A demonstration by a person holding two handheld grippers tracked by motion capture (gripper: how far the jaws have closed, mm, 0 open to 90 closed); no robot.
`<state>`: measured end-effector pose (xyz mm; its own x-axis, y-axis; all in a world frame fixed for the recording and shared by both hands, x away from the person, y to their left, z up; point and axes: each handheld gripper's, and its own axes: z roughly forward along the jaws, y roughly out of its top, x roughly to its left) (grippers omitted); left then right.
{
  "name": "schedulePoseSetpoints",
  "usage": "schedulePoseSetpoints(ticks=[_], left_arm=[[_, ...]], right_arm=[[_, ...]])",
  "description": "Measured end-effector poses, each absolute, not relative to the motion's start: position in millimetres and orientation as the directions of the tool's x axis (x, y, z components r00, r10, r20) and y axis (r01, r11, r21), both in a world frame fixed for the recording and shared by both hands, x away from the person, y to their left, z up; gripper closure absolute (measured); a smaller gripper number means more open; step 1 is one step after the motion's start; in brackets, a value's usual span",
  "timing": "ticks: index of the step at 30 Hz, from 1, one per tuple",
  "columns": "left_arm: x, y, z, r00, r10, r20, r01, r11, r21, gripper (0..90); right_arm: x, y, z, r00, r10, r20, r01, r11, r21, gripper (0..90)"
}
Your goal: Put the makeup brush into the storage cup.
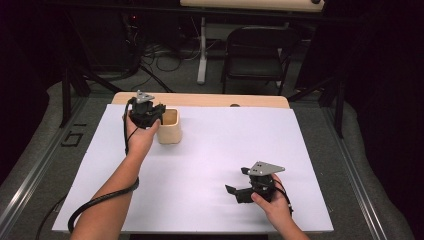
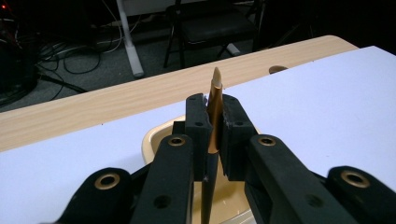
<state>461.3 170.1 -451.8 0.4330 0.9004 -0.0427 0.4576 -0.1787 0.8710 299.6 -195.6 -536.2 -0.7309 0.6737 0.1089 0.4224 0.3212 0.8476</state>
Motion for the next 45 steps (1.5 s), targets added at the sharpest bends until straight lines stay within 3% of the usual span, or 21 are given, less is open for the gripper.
schedulePoseSetpoints(ticks=[31,34,40,45], left_arm=[[461.8,167.7,-464.5,0.439,0.898,-0.038,0.472,-0.194,0.860,83.0],[461.7,168.8,-464.5,0.443,0.896,-0.040,0.465,-0.192,0.864,74.8],[459.1,172.5,-462.9,0.466,0.883,-0.047,0.426,-0.178,0.887,45.3],[456.2,175.5,-461.9,0.482,0.874,-0.066,0.428,-0.169,0.888,32.3]], right_arm=[[299.5,-195.8,-536.3,-0.731,0.673,0.109,0.422,0.321,0.847,13.4],[299.6,-195.9,-536.3,-0.731,0.674,0.110,0.423,0.320,0.848,13.4],[299.5,-195.9,-536.2,-0.730,0.675,0.111,0.424,0.319,0.848,13.4],[299.5,-195.3,-536.2,-0.731,0.674,0.108,0.422,0.321,0.848,13.4]])
